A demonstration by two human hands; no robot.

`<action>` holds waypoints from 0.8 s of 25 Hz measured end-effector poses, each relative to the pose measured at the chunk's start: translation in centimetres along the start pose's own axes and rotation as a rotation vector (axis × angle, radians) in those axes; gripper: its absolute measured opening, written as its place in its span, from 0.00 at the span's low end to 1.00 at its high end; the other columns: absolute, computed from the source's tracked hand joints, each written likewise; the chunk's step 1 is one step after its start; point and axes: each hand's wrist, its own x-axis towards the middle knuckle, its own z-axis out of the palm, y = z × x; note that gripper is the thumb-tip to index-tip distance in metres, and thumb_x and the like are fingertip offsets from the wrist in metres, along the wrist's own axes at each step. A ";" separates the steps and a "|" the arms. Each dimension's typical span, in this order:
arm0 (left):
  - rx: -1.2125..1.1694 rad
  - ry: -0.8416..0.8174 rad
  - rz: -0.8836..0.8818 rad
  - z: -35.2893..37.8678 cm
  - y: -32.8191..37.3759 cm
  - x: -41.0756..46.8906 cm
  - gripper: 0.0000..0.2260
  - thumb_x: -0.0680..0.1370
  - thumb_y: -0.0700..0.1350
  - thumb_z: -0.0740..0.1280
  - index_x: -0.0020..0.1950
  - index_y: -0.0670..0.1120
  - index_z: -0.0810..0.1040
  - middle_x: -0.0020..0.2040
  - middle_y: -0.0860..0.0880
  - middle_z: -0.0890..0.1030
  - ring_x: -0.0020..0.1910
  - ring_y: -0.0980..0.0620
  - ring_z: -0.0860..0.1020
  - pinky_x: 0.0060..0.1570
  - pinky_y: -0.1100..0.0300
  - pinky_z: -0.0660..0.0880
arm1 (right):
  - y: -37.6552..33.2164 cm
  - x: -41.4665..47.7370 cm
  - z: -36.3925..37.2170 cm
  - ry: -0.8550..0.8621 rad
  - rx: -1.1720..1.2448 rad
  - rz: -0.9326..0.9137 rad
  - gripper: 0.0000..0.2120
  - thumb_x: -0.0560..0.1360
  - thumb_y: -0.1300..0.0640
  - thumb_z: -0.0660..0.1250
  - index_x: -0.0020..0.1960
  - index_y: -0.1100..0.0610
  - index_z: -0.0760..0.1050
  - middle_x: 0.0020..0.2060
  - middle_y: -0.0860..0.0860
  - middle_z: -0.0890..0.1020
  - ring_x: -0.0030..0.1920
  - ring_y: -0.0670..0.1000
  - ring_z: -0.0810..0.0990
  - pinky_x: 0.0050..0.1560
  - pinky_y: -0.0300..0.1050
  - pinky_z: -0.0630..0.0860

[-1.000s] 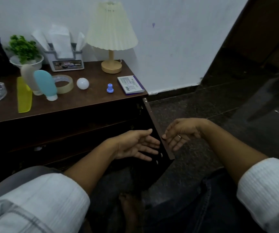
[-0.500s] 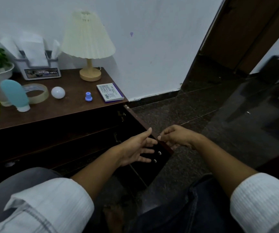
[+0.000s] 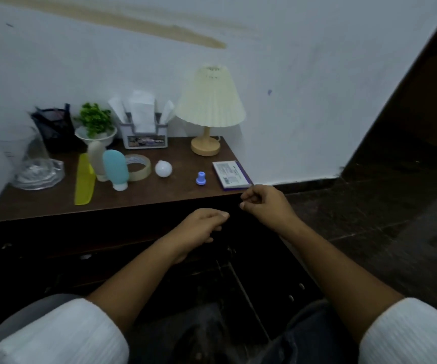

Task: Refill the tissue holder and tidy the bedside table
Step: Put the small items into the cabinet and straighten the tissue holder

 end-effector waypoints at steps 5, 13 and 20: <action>0.205 0.319 0.231 -5.7 -0.3 1.3 0.08 0.80 0.49 0.69 0.58 0.52 0.84 0.52 0.56 0.85 0.52 0.59 0.82 0.55 0.60 0.77 | -1.5 4.4 3.7 0.218 -0.177 -0.024 0.13 0.74 0.47 0.72 0.55 0.52 0.81 0.54 0.53 0.83 0.56 0.54 0.81 0.56 0.52 0.79; 0.696 0.615 0.258 -6.6 1.0 9.9 0.19 0.76 0.56 0.71 0.64 0.53 0.78 0.58 0.54 0.79 0.56 0.54 0.79 0.48 0.55 0.75 | -0.9 10.3 5.1 0.079 -0.617 0.114 0.40 0.68 0.28 0.68 0.73 0.50 0.68 0.63 0.55 0.78 0.64 0.58 0.75 0.60 0.57 0.78; 0.710 0.596 0.291 -6.0 0.8 9.3 0.08 0.76 0.54 0.71 0.53 0.55 0.82 0.52 0.55 0.80 0.50 0.55 0.79 0.46 0.55 0.76 | -1.8 7.9 4.8 0.058 -0.578 0.028 0.36 0.68 0.32 0.70 0.69 0.51 0.69 0.62 0.53 0.80 0.59 0.56 0.79 0.53 0.53 0.81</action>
